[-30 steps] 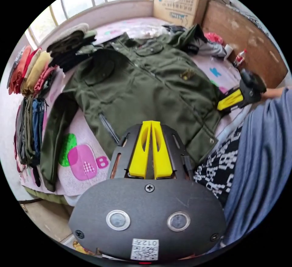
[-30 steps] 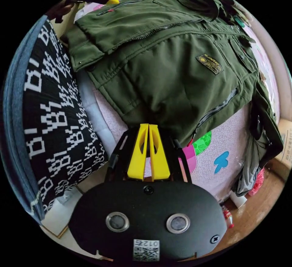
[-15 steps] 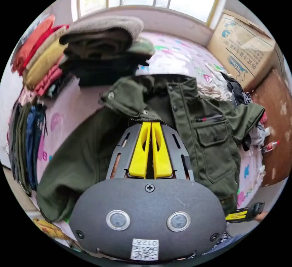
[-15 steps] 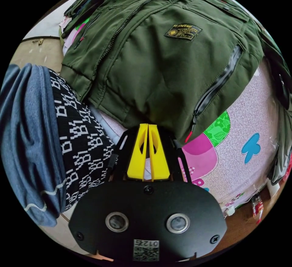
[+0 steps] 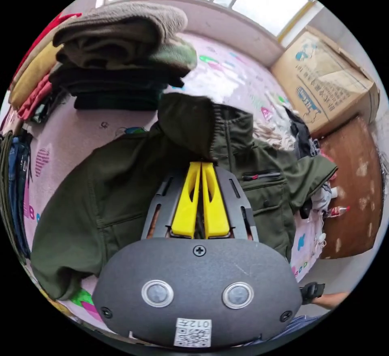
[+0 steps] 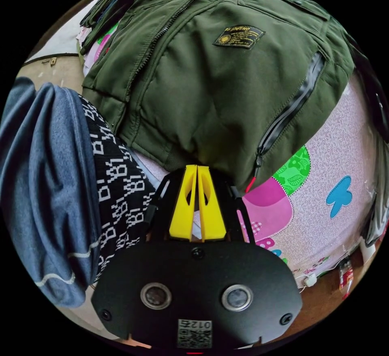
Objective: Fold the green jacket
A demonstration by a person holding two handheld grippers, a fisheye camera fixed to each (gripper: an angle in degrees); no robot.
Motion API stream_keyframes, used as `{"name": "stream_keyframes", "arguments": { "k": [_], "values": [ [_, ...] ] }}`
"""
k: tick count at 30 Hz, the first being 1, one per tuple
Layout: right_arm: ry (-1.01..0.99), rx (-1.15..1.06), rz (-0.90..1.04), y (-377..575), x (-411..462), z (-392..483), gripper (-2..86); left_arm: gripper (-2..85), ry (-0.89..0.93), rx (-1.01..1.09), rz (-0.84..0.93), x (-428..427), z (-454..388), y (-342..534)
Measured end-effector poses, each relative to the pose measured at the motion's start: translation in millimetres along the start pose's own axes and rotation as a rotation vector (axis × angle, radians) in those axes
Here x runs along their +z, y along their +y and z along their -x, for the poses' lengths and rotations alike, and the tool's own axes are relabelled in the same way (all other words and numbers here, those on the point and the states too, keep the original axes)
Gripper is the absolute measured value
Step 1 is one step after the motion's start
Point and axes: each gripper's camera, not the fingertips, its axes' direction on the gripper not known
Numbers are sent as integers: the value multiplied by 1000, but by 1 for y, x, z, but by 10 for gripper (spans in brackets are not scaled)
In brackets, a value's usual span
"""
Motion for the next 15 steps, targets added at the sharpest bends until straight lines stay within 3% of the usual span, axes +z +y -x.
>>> {"name": "stream_keyframes", "arguments": {
  "k": [5,8,11,14,15],
  "values": [
    [-36,-17,20,2,-7,-21,1,-1,-26,134,25,7,4,-36],
    [-65,-5,38,5,-11,-34,1,-1,-121,341,259,48,-12,-68],
    [-97,-57,77,3,-34,-41,0,-1,-135,325,375,89,-4,-85],
    [-98,-167,-95,-4,-116,-48,-1,-1,-38,234,352,95,20,-92],
    [-96,-168,-255,-10,-158,-58,-1,-1,7,196,327,93,30,-92]
  ]
}}
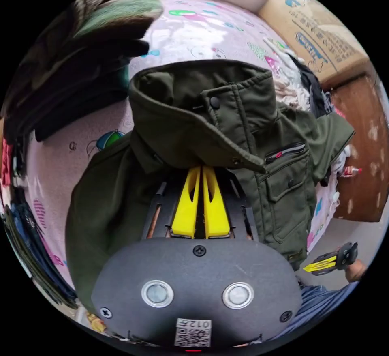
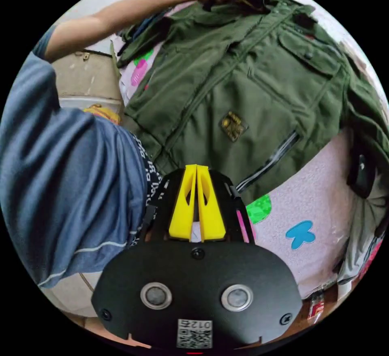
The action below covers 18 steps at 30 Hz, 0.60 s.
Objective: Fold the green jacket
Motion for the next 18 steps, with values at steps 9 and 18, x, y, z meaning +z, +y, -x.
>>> {"name": "stream_keyframes", "arguments": {
  "k": [9,18],
  "values": [
    [93,-197,-531,-202,-74,-63,-1,-2,167,-162,-216,-3,39,25],
    [196,170,-276,-286,-48,-207,-3,-1,284,-187,-261,7,63,33]
  ]
}}
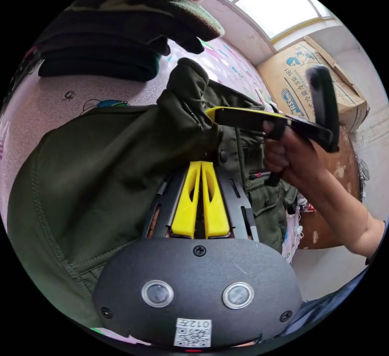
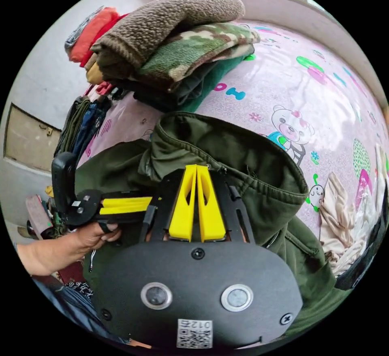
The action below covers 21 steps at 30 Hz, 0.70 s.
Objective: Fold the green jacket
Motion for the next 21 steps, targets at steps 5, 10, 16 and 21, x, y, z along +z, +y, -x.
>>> {"name": "stream_keyframes", "arguments": {
  "k": [5,10,16,21],
  "values": [
    [-96,-19,-23,17,-20,-31,-2,1,11,52,-133,-33,-8,10],
    [-254,-28,-349,104,-138,-57,-1,0,-167,257,-84,-38,-42,-30],
    [-65,86,-202,202,-142,-91,-1,-1,-248,189,103,10,-28,-66],
    [-6,138,-211,242,-156,-122,0,-1,-272,144,71,10,-33,-59]
  ]
}}
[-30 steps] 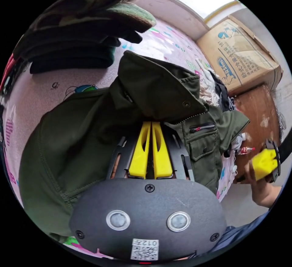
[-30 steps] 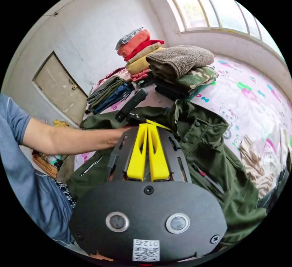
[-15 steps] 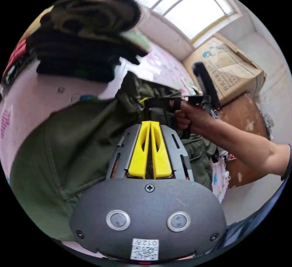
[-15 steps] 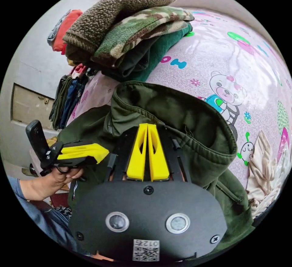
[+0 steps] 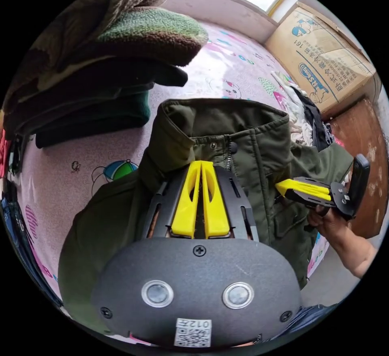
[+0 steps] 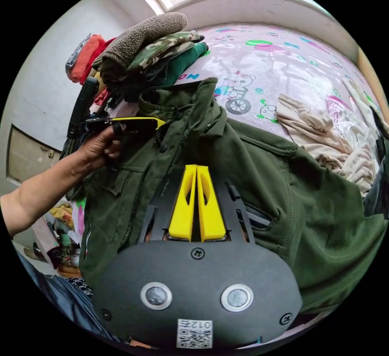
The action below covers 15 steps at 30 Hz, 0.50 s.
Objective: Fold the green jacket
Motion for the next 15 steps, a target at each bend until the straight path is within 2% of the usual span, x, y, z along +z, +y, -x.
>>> {"name": "stream_keyframes", "arguments": {
  "k": [2,5,8,9,10,11,12,15],
  "values": [
    [-53,-3,-93,18,-47,-10,1,-1,0,-27,-13,-13,-4,4],
    [-83,104,-321,80,-155,-46,6,0,12,8,-132,-48,-28,18],
    [-23,415,-574,179,-262,-116,22,1,-6,136,-127,-50,-63,23],
    [-33,580,-668,222,-294,-151,36,1,-5,156,-87,-40,-71,23],
    [-99,748,-762,264,-317,-188,67,1,8,140,-40,-28,-74,22],
    [-152,824,-805,284,-325,-205,82,1,14,124,-21,-22,-74,22],
    [-286,946,-900,318,-332,-235,99,2,23,85,1,-13,-73,22],
    [-527,1131,-1057,364,-324,-280,122,3,33,19,-5,-6,-68,27]
  ]
}}
